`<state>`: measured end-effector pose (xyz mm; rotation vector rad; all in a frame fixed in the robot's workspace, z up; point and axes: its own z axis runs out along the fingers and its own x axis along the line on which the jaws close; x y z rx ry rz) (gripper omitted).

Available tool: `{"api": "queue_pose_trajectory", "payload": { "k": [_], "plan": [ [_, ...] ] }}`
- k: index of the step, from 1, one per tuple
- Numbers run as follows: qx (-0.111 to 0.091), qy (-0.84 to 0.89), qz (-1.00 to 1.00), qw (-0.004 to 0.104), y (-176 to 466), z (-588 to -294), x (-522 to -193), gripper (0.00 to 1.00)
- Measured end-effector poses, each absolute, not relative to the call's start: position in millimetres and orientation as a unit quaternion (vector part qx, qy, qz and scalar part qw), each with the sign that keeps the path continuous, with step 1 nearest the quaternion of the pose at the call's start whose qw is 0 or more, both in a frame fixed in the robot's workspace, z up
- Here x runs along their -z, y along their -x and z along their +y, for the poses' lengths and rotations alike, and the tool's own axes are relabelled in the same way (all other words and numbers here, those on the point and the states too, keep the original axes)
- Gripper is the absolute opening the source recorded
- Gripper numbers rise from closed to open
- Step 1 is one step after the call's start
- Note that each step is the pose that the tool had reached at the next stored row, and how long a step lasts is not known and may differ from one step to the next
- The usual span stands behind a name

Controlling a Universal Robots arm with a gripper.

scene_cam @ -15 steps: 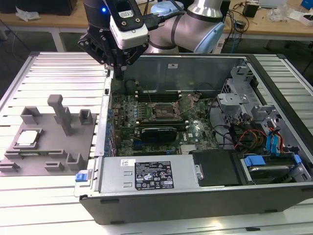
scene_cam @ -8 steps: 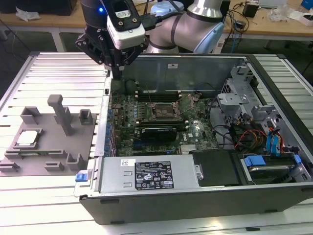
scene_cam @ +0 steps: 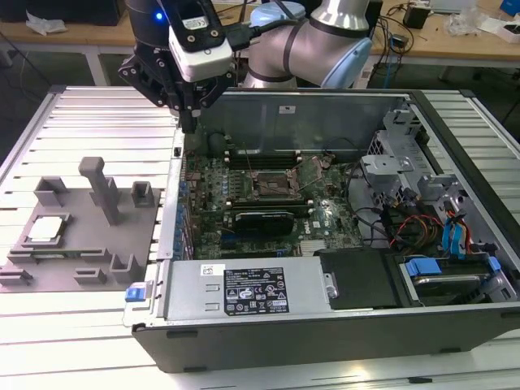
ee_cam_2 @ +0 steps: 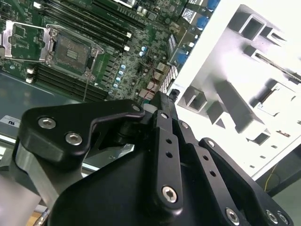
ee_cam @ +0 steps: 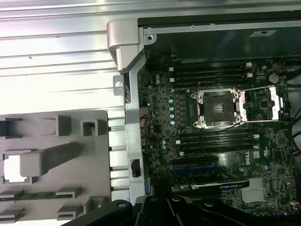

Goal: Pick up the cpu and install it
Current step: 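Reach for the cpu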

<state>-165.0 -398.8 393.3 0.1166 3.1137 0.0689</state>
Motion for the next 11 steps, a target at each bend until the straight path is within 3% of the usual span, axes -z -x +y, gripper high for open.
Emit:
{"api": "queue_pose_trajectory", "payload": {
  "k": [11],
  "plan": [
    [-0.022,-0.037,0.999,0.012,178.8,-398.8,-393.3,0.11]
  ]
}}
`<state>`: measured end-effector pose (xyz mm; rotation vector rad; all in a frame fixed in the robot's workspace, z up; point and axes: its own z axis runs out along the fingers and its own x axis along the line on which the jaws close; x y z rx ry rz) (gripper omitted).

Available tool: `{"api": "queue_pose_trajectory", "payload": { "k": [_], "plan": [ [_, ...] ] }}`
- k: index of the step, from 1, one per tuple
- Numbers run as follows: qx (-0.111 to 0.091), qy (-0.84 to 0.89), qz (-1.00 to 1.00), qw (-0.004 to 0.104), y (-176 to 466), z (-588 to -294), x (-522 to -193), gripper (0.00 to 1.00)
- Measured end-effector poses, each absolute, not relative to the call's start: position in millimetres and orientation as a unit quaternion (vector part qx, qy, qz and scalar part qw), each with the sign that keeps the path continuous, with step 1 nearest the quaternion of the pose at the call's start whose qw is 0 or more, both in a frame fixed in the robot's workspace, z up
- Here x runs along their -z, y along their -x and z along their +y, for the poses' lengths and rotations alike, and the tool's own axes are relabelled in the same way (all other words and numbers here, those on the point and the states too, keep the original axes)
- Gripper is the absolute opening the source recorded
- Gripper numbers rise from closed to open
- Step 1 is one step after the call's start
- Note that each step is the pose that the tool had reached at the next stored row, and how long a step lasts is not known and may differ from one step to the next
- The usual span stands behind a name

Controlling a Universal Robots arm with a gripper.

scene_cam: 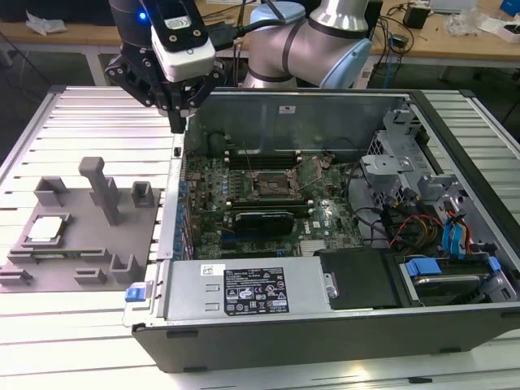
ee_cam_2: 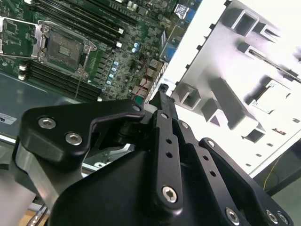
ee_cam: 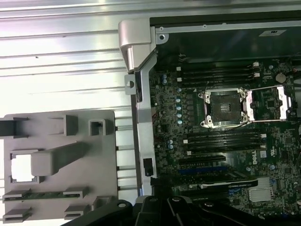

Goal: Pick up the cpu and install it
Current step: 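Reach for the cpu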

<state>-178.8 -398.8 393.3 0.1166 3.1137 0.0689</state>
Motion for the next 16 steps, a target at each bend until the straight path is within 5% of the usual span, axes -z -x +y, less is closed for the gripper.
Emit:
{"api": "queue_pose_trajectory", "payload": {
  "k": [16],
  "plan": [
    [-0.022,-0.037,0.999,0.012,203.6,-398.9,-393.3,0.11]
  ]
}}
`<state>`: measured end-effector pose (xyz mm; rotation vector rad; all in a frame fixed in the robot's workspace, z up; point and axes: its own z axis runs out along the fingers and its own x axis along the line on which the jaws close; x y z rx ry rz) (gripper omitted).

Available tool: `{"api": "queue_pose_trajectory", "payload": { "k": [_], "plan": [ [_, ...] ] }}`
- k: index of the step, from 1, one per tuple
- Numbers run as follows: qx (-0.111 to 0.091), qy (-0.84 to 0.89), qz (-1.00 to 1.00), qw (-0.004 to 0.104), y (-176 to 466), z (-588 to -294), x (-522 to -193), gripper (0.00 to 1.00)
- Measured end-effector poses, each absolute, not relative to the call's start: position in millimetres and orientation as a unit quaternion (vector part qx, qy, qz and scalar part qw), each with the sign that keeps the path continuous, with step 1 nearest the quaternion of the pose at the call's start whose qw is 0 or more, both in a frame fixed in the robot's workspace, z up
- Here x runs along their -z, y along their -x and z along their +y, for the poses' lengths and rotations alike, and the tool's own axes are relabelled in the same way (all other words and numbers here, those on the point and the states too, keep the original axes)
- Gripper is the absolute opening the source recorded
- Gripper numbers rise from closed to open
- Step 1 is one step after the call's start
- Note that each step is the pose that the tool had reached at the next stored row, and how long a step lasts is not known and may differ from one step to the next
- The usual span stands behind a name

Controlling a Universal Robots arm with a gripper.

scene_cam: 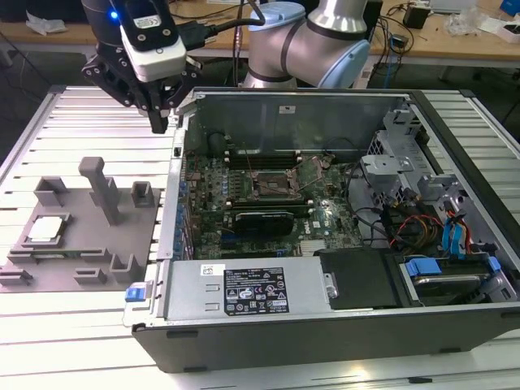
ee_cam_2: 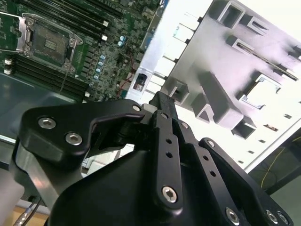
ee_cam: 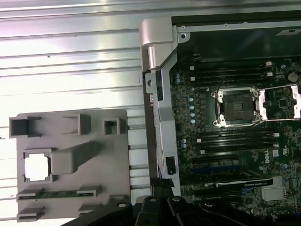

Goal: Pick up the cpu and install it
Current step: 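Reach for the cpu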

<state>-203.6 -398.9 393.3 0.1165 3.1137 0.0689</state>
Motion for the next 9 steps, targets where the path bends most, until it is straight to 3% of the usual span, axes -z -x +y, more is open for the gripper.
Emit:
{"api": "queue_pose_trajectory", "payload": {
  "k": [9],
  "plan": [
    [-0.022,-0.037,0.999,0.012,217.5,-398.8,-393.2,0.11]
  ]
}}
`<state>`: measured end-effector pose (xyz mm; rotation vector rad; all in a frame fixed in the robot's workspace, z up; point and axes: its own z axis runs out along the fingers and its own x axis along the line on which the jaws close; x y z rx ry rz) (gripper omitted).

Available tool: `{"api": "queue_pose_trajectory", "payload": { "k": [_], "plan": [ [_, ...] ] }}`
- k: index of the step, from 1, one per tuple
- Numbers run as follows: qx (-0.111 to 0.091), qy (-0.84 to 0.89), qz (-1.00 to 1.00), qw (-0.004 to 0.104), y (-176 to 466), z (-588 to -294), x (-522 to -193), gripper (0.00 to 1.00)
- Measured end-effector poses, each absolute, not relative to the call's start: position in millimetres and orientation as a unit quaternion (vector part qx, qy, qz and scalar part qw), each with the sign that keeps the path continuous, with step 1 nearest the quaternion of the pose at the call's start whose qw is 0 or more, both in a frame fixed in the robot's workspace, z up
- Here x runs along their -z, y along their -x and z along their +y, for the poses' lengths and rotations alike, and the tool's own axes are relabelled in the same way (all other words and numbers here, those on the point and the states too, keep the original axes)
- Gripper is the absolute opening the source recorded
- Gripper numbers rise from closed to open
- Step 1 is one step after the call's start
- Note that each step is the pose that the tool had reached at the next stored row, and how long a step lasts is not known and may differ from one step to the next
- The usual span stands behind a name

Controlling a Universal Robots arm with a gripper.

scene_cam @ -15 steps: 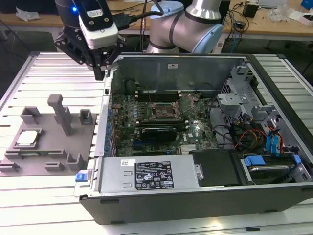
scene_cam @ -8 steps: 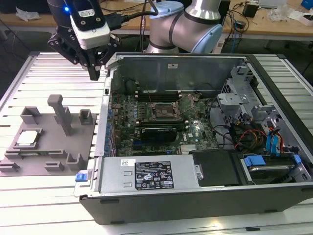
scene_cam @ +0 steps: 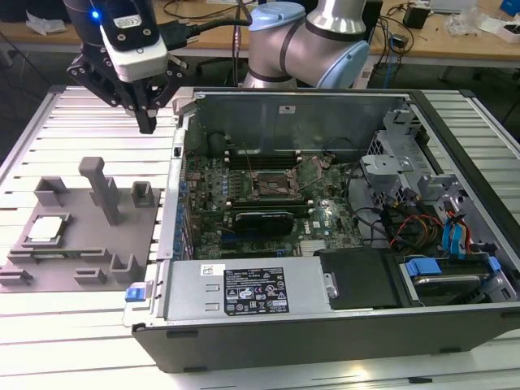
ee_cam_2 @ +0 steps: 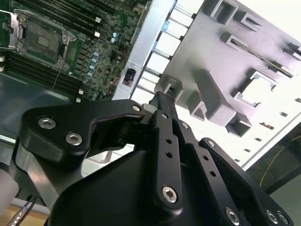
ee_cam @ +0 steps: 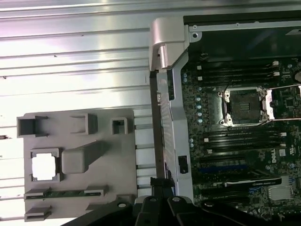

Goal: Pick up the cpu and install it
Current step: 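Reach for the cpu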

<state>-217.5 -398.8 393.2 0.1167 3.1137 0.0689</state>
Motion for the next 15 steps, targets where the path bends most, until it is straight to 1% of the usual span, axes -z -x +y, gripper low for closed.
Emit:
{"api": "queue_pose_trajectory", "payload": {
  "k": [15],
  "plan": [
    [-0.022,-0.037,0.999,0.013,246.7,-398.9,-393.2,0.11]
  ]
}}
